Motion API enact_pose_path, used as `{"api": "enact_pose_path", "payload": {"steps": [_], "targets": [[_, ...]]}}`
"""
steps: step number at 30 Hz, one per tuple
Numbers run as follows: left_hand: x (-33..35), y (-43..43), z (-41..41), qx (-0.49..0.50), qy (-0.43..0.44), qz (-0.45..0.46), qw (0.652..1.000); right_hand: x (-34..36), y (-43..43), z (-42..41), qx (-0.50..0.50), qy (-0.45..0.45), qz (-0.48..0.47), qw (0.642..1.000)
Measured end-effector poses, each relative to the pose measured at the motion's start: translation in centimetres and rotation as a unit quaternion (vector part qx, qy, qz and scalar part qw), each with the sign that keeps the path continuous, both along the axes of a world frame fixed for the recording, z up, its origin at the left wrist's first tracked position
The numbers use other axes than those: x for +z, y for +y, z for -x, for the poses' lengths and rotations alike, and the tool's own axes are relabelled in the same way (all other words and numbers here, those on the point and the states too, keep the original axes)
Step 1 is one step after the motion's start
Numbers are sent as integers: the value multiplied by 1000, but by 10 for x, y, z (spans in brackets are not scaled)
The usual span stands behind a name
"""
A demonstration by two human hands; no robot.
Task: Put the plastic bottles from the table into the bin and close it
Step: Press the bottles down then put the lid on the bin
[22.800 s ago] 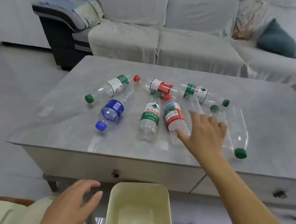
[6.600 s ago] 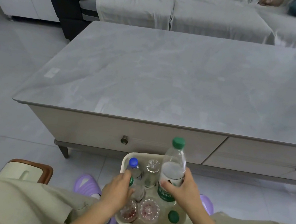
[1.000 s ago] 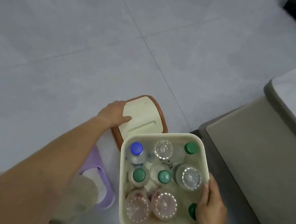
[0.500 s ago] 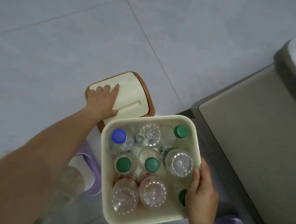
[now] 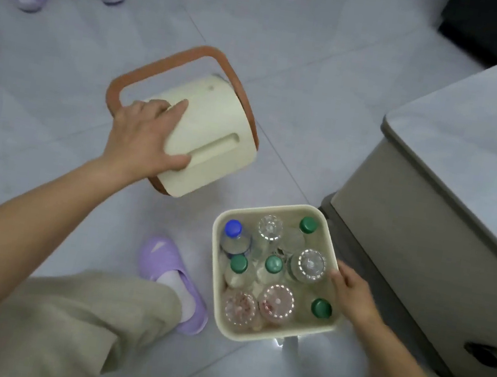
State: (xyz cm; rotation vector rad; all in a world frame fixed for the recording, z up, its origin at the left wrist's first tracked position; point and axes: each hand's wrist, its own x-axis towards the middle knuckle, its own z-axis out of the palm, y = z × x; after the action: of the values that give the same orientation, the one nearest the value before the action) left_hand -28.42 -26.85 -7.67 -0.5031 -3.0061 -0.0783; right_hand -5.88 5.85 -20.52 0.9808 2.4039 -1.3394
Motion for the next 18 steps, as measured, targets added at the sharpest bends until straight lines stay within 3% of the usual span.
{"api": "enact_pose_path", "payload": {"steps": [3, 8, 11, 14, 18], "targets": [[21, 23, -55, -56, 9, -29, 998, 27, 25, 0, -25, 55, -15, 998], [35, 62, -116, -108, -31, -77, 991, 85, 31, -15, -82, 150, 94, 981], [22, 79, -140, -138, -102, -107, 979, 94, 22, -41, -5, 154, 103, 983], [1, 87, -159, -138, -138, -109, 975, 86, 14, -69, -19, 133, 152, 979], [-19, 92, -165, -136, -142, -72, 978, 81, 13, -82, -24, 95, 130, 987]]}}
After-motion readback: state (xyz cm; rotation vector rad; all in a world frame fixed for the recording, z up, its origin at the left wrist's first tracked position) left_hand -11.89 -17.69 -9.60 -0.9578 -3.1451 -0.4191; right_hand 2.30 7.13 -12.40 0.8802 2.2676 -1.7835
